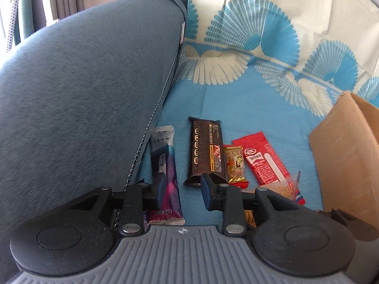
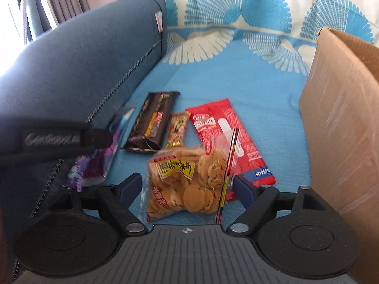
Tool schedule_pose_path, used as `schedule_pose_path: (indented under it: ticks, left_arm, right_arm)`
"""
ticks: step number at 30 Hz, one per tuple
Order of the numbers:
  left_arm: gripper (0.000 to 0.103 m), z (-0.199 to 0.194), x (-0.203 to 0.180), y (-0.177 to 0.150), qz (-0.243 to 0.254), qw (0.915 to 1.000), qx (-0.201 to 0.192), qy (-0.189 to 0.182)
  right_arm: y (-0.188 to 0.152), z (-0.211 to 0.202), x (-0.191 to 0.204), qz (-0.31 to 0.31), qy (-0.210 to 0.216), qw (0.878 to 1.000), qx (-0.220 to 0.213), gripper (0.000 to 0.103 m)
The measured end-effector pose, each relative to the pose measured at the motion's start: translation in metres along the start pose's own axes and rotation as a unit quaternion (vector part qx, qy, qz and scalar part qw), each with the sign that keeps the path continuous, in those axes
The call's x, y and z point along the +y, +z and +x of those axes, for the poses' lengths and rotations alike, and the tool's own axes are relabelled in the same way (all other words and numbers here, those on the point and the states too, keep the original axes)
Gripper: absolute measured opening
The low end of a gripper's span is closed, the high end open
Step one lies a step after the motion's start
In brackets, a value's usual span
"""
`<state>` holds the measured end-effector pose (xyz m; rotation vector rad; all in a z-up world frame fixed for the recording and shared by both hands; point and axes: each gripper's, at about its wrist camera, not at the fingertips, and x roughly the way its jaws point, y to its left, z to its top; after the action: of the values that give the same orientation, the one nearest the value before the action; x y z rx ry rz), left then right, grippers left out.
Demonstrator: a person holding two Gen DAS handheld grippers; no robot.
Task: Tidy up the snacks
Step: 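Move both tools to the snack pile on the sofa, then grasp the cookie bag with the right tool while the left tool grasps the white-purple tube pack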
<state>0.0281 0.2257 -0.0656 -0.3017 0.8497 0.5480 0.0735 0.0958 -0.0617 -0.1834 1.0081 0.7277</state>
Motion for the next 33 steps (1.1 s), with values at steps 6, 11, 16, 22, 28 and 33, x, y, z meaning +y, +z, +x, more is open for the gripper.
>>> schedule_pose_path:
  ticks: [6, 11, 16, 22, 28, 33]
  left_arm:
    - [0.044, 0.032, -0.011, 0.004, 0.016, 0.9988, 0.038, 0.028]
    - [0.053, 0.043, -0.015, 0.003, 0.023, 0.9982, 0.042, 0.035]
    - [0.053, 0.043, -0.014, 0.002, 0.023, 0.9983, 0.042, 0.033]
    - [0.056, 0.043, -0.014, 0.000, 0.040, 0.9978, 0.049, 0.019]
    - [0.017, 0.038, -0.013, -0.005, 0.060, 0.9959, 0.046, 0.050]
    - [0.007, 0.025, -0.006, -0.009, 0.044, 0.9972, 0.041, 0.045]
  right_arm:
    - [0.000, -0.004, 0.001, -0.029, 0.002, 1.000, 0.001, 0.064]
    - [0.001, -0.010, -0.002, -0.035, -0.008, 0.999, 0.012, 0.063]
    - [0.001, -0.021, -0.006, -0.023, -0.007, 1.000, 0.012, 0.063]
    - [-0.005, -0.038, -0.005, -0.029, 0.003, 1.000, 0.010, 0.063]
    - [-0.015, -0.061, 0.002, -0.051, 0.014, 0.999, 0.008, 0.063]
    - [-0.025, -0.083, 0.002, -0.059, 0.025, 0.998, 0.002, 0.063]
